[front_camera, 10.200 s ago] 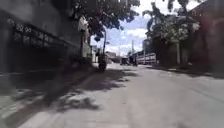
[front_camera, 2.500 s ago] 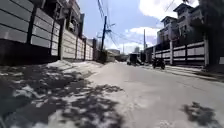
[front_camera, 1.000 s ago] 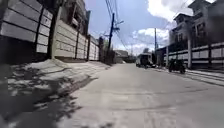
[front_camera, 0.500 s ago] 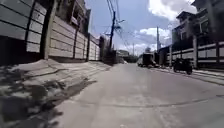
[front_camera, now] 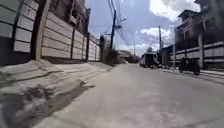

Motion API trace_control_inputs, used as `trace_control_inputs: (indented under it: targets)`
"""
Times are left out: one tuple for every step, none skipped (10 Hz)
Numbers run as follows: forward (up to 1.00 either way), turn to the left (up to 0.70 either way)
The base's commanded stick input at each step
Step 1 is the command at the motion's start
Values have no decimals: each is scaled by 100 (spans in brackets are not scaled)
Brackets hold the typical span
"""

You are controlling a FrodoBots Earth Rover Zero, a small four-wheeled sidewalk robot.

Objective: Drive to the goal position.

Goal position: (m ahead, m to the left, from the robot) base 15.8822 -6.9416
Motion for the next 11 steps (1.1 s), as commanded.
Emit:
trace_control_inputs:
  targets:
    - [100, -12]
    - [100, -6]
    - [100, -1]
    - [100, 0]
    - [100, 0]
    - [100, -1]
    - [100, -2]
    - [100, -7]
    - [100, -17]
    - [100, -26]
    - [100, -36]
